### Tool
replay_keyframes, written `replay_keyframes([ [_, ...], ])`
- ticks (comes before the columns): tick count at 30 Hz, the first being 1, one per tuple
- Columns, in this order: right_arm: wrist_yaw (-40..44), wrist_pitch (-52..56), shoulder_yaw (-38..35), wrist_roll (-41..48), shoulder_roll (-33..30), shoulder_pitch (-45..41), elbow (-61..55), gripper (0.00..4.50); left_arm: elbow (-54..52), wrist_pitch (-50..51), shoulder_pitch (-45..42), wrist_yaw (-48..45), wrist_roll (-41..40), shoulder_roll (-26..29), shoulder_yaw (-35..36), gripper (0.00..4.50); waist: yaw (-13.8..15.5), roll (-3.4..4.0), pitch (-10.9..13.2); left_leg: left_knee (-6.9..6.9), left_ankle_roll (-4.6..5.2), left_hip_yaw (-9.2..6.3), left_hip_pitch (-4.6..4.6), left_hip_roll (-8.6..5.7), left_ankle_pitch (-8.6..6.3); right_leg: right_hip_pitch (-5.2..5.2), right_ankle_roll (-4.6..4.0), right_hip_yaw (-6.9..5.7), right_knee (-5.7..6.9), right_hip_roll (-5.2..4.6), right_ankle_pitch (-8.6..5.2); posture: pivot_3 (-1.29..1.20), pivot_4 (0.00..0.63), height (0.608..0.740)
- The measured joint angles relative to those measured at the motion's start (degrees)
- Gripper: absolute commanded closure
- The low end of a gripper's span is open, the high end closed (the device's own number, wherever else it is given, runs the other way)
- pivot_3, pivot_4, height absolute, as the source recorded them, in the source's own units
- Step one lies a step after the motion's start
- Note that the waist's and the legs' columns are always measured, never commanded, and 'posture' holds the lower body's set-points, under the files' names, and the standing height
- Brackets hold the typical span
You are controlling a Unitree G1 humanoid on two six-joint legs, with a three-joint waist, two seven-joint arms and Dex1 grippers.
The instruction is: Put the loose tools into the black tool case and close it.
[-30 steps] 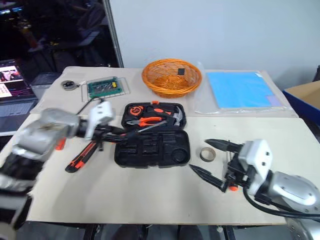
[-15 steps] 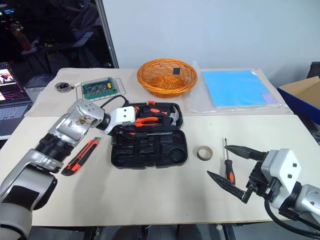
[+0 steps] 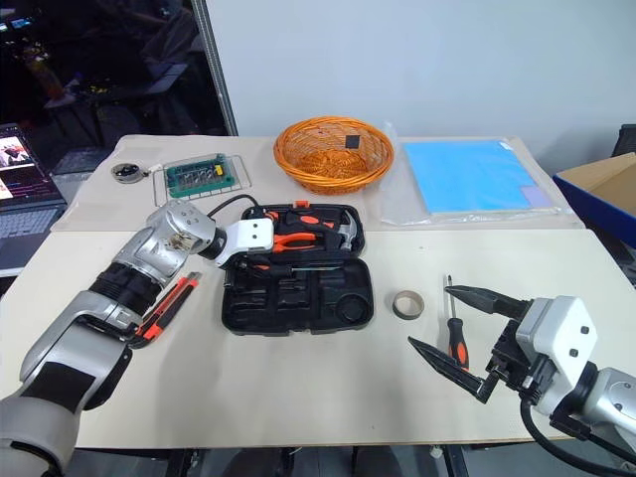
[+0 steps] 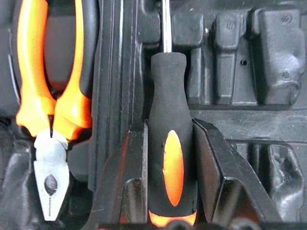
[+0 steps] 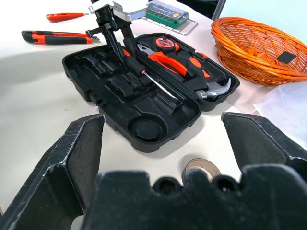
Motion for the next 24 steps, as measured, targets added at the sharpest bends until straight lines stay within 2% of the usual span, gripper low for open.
replay_keyframes([
  [2,-0.16,0.00,0.39,-0.03,0.00,-0.75,0.00,0.00,0.49,-0.14,0.00,-0.08,0.19,-0.07,0.19,3.63,-0.06,0.00,0.00,0.00,0.00,-0.01,0.03,0.00,0.00,0.02,0.00,0.01,0.00,0.00,0.00,0.00,0.150,0.740],
  [4,-0.24,0.00,1.42,-0.10,0.00,-1.28,0.00,0.00,0.81,-0.36,0.00,-0.24,0.32,-0.06,0.37,2.63,-0.10,0.00,0.00,0.00,0.00,-0.01,0.04,0.01,0.00,0.02,0.00,0.00,0.01,0.02,0.00,0.00,0.150,0.740],
  [5,-0.26,0.00,1.77,-0.11,0.00,-1.42,0.00,0.00,0.86,-0.44,0.01,-0.42,0.50,-0.01,0.38,2.55,-0.13,0.00,0.00,0.00,0.00,-0.01,0.04,0.01,0.00,0.02,0.00,0.00,0.01,0.02,0.00,0.00,0.150,0.740],
  [7,-0.27,0.00,2.27,-0.11,0.00,-1.64,0.01,0.00,0.67,-1.07,0.14,-1.18,0.07,0.34,0.95,1.97,-0.14,0.00,0.00,0.00,0.00,0.00,0.01,0.00,0.00,0.00,0.00,0.00,0.01,0.02,0.00,0.00,0.150,0.740],
  [12,-0.55,0.00,2.52,-0.19,0.03,-1.75,-0.01,0.00,-7.65,2.23,3.56,-2.71,-9.86,1.99,12.89,1.97,-0.25,0.01,0.00,0.01,0.02,-0.12,-0.03,0.00,-0.01,-0.04,-0.15,0.00,0.01,-0.05,0.09,0.00,0.150,0.740],
  [15,-1.12,-0.01,2.68,-0.23,0.24,-1.82,-0.05,0.00,-13.73,10.09,7.07,-2.09,-15.62,2.72,18.93,2.70,-0.27,0.04,-0.02,0.01,0.02,-0.12,0.00,-0.02,-0.01,-0.01,-0.18,0.00,0.02,-0.07,0.11,0.00,0.150,0.740],
  [18,-1.52,-0.07,3.41,-0.48,0.83,-1.86,-0.06,0.00,-20.39,16.53,14.27,1.55,-19.32,2.60,23.33,3.84,-0.37,0.10,-0.06,0.01,0.02,-0.11,0.10,0.00,-0.02,0.03,-0.14,0.03,0.07,-0.08,0.08,0.00,0.150,0.740],
  [20,-1.85,-0.08,4.39,-0.65,1.15,-2.14,0.02,0.00,-24.64,19.14,19.35,7.60,-20.38,-0.88,26.19,4.47,-0.16,0.11,-0.06,0.02,0.02,-0.12,0.21,0.00,-0.01,0.12,-0.13,0.04,0.09,-0.11,0.08,0.00,0.150,0.740],
  [22,-2.17,-0.21,5.09,-1.08,1.28,-3.21,0.10,0.00,-28.54,20.06,24.34,16.28,-20.38,-6.70,27.92,4.47,0.54,0.10,-0.06,0.05,0.01,-0.12,0.23,-0.07,-0.01,0.18,0.03,0.03,0.06,-0.18,0.03,0.00,0.150,0.740],
  [24,-2.51,-0.46,5.62,-1.26,1.31,-3.50,0.09,0.00,-30.15,20.03,27.14,21.44,-19.70,-9.17,27.57,4.47,0.81,0.07,-0.05,0.05,0.01,-0.12,0.22,-0.06,-0.01,0.16,0.06,0.04,0.04,-0.15,0.04,0.00,0.150,0.740],
])
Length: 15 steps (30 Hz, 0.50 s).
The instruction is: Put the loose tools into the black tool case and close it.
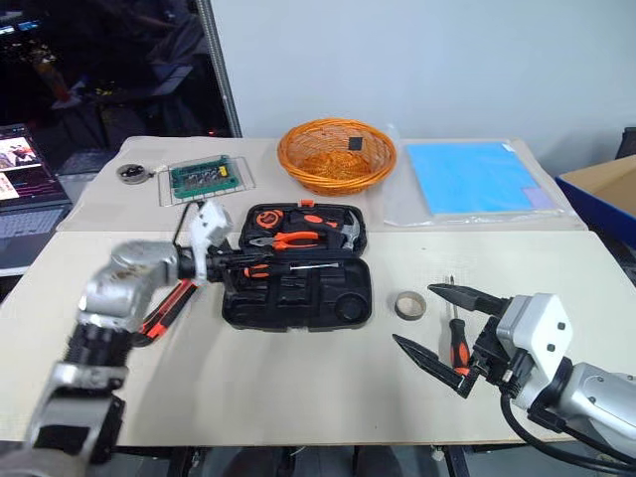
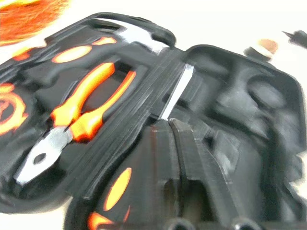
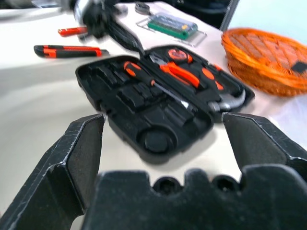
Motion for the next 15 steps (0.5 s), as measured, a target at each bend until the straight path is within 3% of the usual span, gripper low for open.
replay_keyframes([
  [7,-1.22,-0.02,1.30,-1.06,0.54,-0.28,0.03,0.00,1.48,-3.21,2.00,10.33,5.12,-2.89,-3.57,4.47,0.52,0.10,-0.07,-0.01,0.00,0.02,0.15,-0.09,0.00,0.15,-0.36,0.00,-0.01,-0.05,0.22,0.00,0.150,0.740],
  [9,-1.36,-0.01,1.29,-1.06,0.54,-0.14,-0.04,0.00,2.30,-4.01,1.68,10.64,6.23,-2.68,-5.05,4.47,0.50,0.22,-0.16,-0.01,0.00,0.06,0.25,-0.09,0.00,0.25,0.05,0.01,-0.03,-0.05,-0.03,0.00,0.150,0.740],
  [15,-1.47,-0.01,1.06,-1.05,0.55,0.89,-0.08,0.00,4.19,-3.71,1.56,9.57,6.73,-1.07,-8.18,4.47,0.42,0.73,-0.53,-0.01,-0.01,0.04,0.61,-0.06,-0.01,0.78,0.15,-0.02,-0.10,-0.06,-0.12,0.00,0.150,0.740],
])
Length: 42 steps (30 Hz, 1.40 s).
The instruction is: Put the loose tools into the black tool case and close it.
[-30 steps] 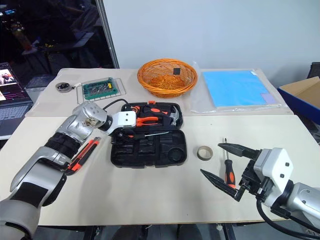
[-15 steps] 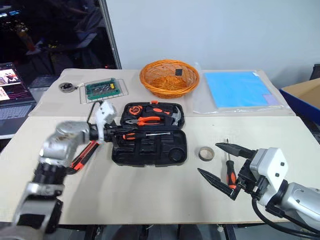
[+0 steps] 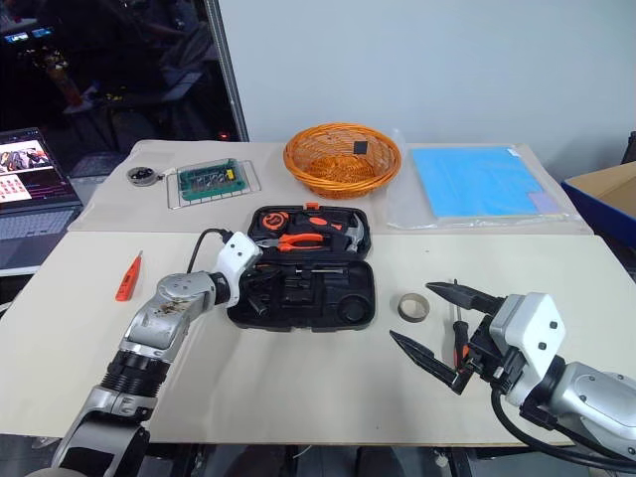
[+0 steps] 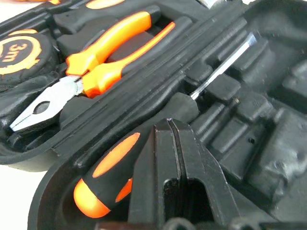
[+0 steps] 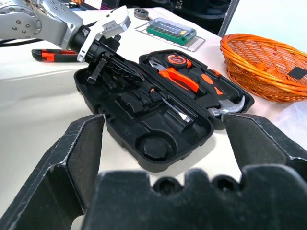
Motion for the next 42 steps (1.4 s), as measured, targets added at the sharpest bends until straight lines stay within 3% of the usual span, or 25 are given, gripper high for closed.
replay_keyframes([
  [3,-0.87,0.01,-0.02,-0.06,0.62,1.10,-0.50,0.00,1.32,-0.21,-0.35,-0.98,-1.64,-0.26,1.35,4.47,-0.10,0.02,-0.01,0.00,-0.01,-0.01,0.03,0.10,0.00,0.05,0.01,-0.06,-0.07,0.02,-0.06,0.00,0.150,0.740],
  [7,-6.43,0.82,-0.34,-1.18,3.35,1.53,-1.12,0.00,-4.21,3.92,1.01,-4.45,-12.81,-2.04,8.52,4.47,-0.31,-0.15,0.09,0.00,-0.02,0.00,-0.39,0.14,0.01,-0.41,-0.02,-0.03,-0.05,0.02,-0.03,0.00,0.150,0.740],
  [11,-13.89,6.39,-3.01,-2.20,4.15,3.35,-1.78,0.00,-14.86,12.02,1.00,-11.41,-23.73,3.19,11.52,4.47,-0.38,-0.12,0.07,-0.03,0.01,0.01,-0.78,0.01,-0.02,-0.91,-0.50,0.05,0.08,-0.01,0.26,0.00,0.150,0.740],
  [14,-20.87,17.94,-3.75,-3.56,1.02,5.01,-4.83,0.00,-21.56,16.54,1.09,-16.97,-29.04,8.45,10.40,4.47,-0.39,-0.12,0.08,-0.03,0.02,0.01,-0.90,0.00,-0.03,-1.00,-0.52,0.03,0.05,-0.02,0.24,0.00,0.150,0.740],
  [16,-23.42,26.14,-4.63,0.19,-0.23,4.70,-5.55,0.00,-26.13,18.14,0.88,-20.44,-30.81,12.05,8.06,4.47,-0.32,-0.16,0.10,-0.02,0.02,0.02,-0.82,0.02,-0.02,-0.86,-0.50,0.02,-0.02,-0.01,0.23,0.00,0.150,0.740],
  [18,-24.51,31.23,-4.48,3.24,-0.33,4.13,-5.73,0.00,-28.03,18.82,0.37,-21.35,-31.44,12.91,6.36,4.47,-0.28,-0.17,0.10,-0.02,0.03,0.04,-0.79,0.05,-0.02,-0.82,-0.12,0.03,-0.04,0.00,-0.04,0.00,0.150,0.740],
  [26,-34.06,54.26,-3.30,9.81,1.59,-8.98,-0.14,0.00,-31.19,17.37,-1.32,-26.16,-32.32,15.63,2.42,4.47,-0.63,-0.22,0.15,-0.02,0.04,0.08,-0.84,0.13,-0.01,-0.87,-0.20,0.04,-0.05,0.09,-0.09,0.00,0.150,0.740],
  [27,-34.61,55.57,-3.11,9.71,1.62,-10.00,0.49,0.00,-31.18,17.48,-1.33,-26.20,-32.86,15.52,2.42,3.97,-0.64,-0.22,0.15,-0.02,0.05,0.07,-0.93,0.11,-0.02,-0.95,-0.20,0.02,-0.06,0.09,-0.09,0.00,0.150,0.740],
  [28,-34.93,56.53,-2.95,9.54,1.62,-10.53,0.87,0.00,-31.19,17.54,-1.34,-26.31,-33.58,15.48,2.42,3.81,-0.63,-0.22,0.15,-0.02,0.08,0.07,-0.97,0.10,-0.03,-0.97,-0.21,0.01,-0.06,0.08,-0.08,0.00,0.150,0.740],
  [35,-36.23,61.32,0.05,7.98,3.09,-14.36,3.77,0.00,-32.36,17.54,-1.49,-25.68,-35.62,15.65,2.54,1.38,-0.69,-0.28,0.18,-0.02,0.13,0.05,-0.96,0.04,-0.07,-0.95,-0.12,0.01,-0.08,0.03,-0.11,0.00,0.150,0.740],
  [36,-36.25,61.54,0.64,7.76,3.21,-14.68,4.27,0.25,-32.87,17.54,-1.49,-25.55,-35.95,15.71,2.58,0.94,-0.70,-0.26,0.18,-0.02,0.13,0.06,-0.93,0.04,-0.07,-0.93,-0.11,0.02,-0.06,0.03,-0.12,0.00,0.150,0.740],
  [38,-36.36,61.81,1.94,6.51,3.16,-15.30,5.51,0.71,-33.36,17.54,-1.49,-25.38,-36.47,15.77,2.60,0.94,-0.79,-0.27,0.18,-0.02,0.13,0.06,-0.92,0.05,-0.07,-0.93,-0.10,0.01,-0.07,0.04,-0.12,0.00,0.150,0.740],
  [42,-35.90,61.79,4.15,4.21,2.16,-15.36,7.27,2.07,-33.51,17.48,-1.49,-25.15,-36.54,16.26,2.60,0.94,-0.94,-0.26,0.18,-0.02,0.13,0.07,-0.94,0.05,-0.07,-0.95,-0.10,0.01,-0.07,0.06,-0.12,0.00,0.150,0.740],
])
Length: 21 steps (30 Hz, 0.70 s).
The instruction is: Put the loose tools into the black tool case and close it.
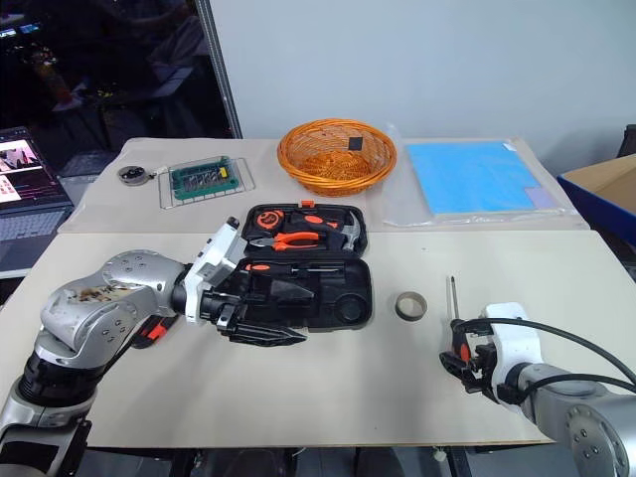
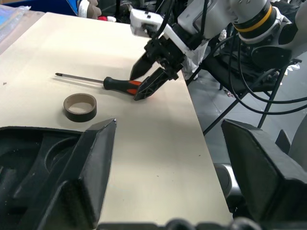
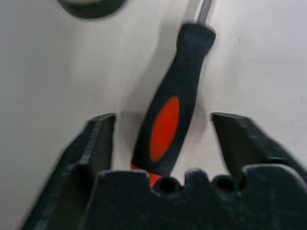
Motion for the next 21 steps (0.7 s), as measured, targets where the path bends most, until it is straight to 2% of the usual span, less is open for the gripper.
replay_keyframes([
  [4,2.60,-0.97,-0.69,-1.88,-4.20,1.76,0.07,3.42,-0.34,-0.14,0.88,1.29,0.01,0.42,0.66,0.94,0.01,0.02,0.01,0.00,0.00,0.00,-0.02,-0.04,0.00,-0.01,0.01,0.00,-0.02,-0.04,0.00,0.00,0.150,0.740],
  [8,8.84,-3.66,-8.50,-2.55,-10.13,6.23,-0.67,3.52,-2.41,-0.40,5.07,4.25,0.03,0.72,2.82,0.94,0.09,0.06,0.04,0.00,0.01,0.00,-0.01,-0.02,-0.01,0.00,0.02,0.00,-0.02,-0.04,-0.01,0.00,0.150,0.740],
  [11,16.48,-8.36,-10.40,-1.79,-15.02,4.52,-1.54,3.52,-4.33,-2.69,11.00,8.70,0.51,-0.17,8.06,0.94,-0.85,0.04,0.08,0.00,0.01,0.07,0.14,0.18,-0.01,0.08,0.02,0.06,-0.05,0.08,0.00,0.00,0.150,0.740],
  [13,20.69,-13.63,-5.90,-0.92,-16.48,-3.40,-1.36,3.52,-5.08,-6.39,15.93,10.24,0.68,-2.17,11.77,0.94,-1.62,-0.05,0.14,-0.02,0.00,0.24,0.39,0.31,-0.01,0.17,-0.06,0.10,-0.01,0.09,0.06,0.00,0.150,0.740],
  [16,25.13,-20.91,7.15,-2.85,-18.09,-15.36,1.52,3.52,-6.47,-6.98,22.37,10.19,-0.07,-0.04,16.24,0.94,-1.81,-0.19,0.25,-0.04,0.00,0.17,0.46,0.37,-0.01,0.18,-0.13,0.06,0.03,0.22,0.02,0.00,0.150,0.740],
  [18,29.85,-28.03,20.48,-9.35,-17.93,-25.32,7.16,3.52,-7.24,-7.62,27.92,9.75,-0.64,0.77,21.14,0.94,-2.21,-0.19,0.34,-0.04,-0.01,0.29,0.53,0.38,-0.01,0.09,-0.16,0.13,0.01,0.19,0.03,0.00,0.150,0.740],
  [20,37.94,-40.21,36.70,-20.91,-17.71,-35.50,16.24,3.52,-7.73,-8.61,34.49,9.24,-2.03,0.82,26.62,0.94,-2.38,-0.18,0.42,-0.12,-0.01,0.34,0.50,0.30,-0.02,0.04,-0.20,0.12,-0.03,0.05,0.02,0.00,0.150,0.740],
  [21,40.45,-43.85,40.44,-24.21,-17.70,-37.14,19.09,3.52,-7.72,-8.84,35.96,9.12,-2.27,0.83,27.99,0.94,-2.21,-0.21,0.44,-0.16,0.00,0.36,0.47,0.29,-0.03,0.01,-0.22,0.11,-0.08,0.03,0.03,0.00,0.150,0.740],
])
